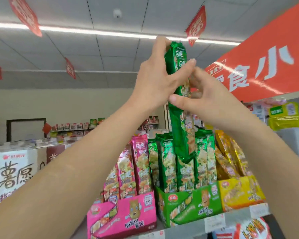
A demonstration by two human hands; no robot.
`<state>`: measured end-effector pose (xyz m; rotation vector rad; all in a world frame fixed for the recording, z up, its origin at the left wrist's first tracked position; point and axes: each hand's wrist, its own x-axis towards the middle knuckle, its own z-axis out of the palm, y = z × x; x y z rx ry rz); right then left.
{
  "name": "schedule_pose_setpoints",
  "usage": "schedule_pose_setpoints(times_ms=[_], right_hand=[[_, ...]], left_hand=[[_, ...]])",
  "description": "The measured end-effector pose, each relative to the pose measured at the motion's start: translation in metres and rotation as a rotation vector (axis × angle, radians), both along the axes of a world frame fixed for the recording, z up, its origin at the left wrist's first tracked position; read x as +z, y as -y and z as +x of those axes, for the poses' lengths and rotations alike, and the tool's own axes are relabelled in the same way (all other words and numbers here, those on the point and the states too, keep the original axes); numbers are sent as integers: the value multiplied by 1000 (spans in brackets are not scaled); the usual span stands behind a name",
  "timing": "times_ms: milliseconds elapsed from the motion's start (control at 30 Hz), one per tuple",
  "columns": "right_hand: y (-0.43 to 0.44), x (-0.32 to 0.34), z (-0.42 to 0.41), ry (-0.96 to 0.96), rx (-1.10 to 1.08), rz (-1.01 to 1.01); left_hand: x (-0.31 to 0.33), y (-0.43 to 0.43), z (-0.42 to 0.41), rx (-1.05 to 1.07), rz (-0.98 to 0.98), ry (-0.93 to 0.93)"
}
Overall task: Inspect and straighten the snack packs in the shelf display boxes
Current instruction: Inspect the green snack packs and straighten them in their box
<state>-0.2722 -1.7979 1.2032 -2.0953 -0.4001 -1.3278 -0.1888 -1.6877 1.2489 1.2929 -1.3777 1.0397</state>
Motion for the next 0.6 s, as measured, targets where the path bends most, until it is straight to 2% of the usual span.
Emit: schedule_pose_setpoints(times_ms=[133, 200, 233, 300, 367, 400, 467, 600], right_hand=[[15, 36, 15, 39, 31, 95], [21, 48, 19, 123, 8, 168], [23, 54, 19, 171, 3, 198], [27, 67, 23, 255, -50, 219], [29, 74, 31, 303, -112, 204], [28, 76, 37, 311, -135, 189], [26, 74, 53, 295, -177, 157], [24, 63, 80, 227, -181, 147]], left_hand=[[21, -11, 24, -212, 142, -250], [24, -18, 41, -79, 264, -276], [23, -22, 50, 78, 410, -213], [15, -24, 62, 363, 828, -61], [0, -19, 65, 445, 1157, 11], [-8, -14, 64, 438, 1241, 17], [-20, -3, 64, 462, 1286, 63], [-29, 2, 79, 580, 1216, 194]])
